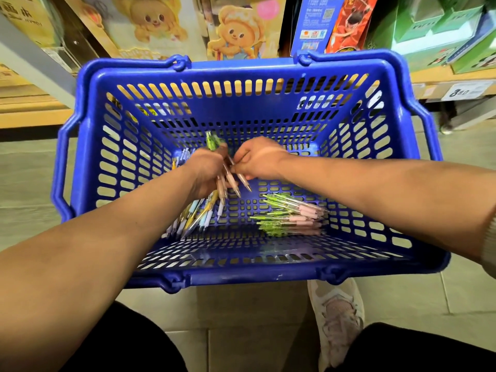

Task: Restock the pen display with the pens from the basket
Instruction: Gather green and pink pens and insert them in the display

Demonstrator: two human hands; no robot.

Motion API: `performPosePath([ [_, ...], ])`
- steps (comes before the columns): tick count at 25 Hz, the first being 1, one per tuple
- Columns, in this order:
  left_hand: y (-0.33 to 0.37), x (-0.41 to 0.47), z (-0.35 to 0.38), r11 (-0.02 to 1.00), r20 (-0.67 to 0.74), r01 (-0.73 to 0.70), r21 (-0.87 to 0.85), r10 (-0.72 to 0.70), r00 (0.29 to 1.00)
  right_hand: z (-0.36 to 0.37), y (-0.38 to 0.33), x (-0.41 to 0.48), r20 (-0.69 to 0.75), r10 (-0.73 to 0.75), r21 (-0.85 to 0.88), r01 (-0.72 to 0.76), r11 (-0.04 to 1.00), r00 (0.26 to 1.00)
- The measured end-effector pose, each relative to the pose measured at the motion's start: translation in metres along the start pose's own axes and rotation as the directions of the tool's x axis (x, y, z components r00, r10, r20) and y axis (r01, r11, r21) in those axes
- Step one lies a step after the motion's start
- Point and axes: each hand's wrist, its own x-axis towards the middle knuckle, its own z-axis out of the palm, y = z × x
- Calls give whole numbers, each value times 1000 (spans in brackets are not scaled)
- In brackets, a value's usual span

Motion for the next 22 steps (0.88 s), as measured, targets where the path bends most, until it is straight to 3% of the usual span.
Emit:
performPosePath([
  [3,0,-1,0,1000,-23,-16,18,17,1000,6,2,3,158,-42,293,-6,956,987],
  [5,1,-2,-3,995,-65,-30,93,36,997,1,10,2,284,-51,283,-33,959,958],
  [6,1,-2,-6,989,-85,-27,148,40,996,-1,17,4,316,-21,152,-28,988,949],
  [7,0,-2,-10,981,-98,-20,193,40,994,-3,24,4,357,39,-114,2,993,933],
  [8,0,-2,-13,976,-98,-10,216,31,995,-4,31,2,383,129,-447,61,892,915],
  [9,0,-3,-15,975,-89,1,222,20,996,-3,39,-3,365,211,-716,129,687,907],
  [10,-1,-2,-18,974,-80,4,227,14,997,-1,46,-10,322,257,-855,163,493,911],
  [12,-1,0,-21,969,-72,-9,248,28,997,1,56,-22,264,310,-921,144,362,913],
  [17,-2,3,-21,983,-37,-27,180,34,999,-5,61,-19,282,297,-863,106,495,912],
  [19,-3,3,-19,994,-25,-13,113,16,1000,-3,61,-22,197,308,-843,0,538,931],
  [21,-2,3,-19,999,-4,10,42,-10,1000,-3,66,-28,178,354,-900,7,435,918],
  [22,-2,3,-20,1000,0,23,19,-23,1000,-4,67,-28,127,348,-891,-48,452,929],
])
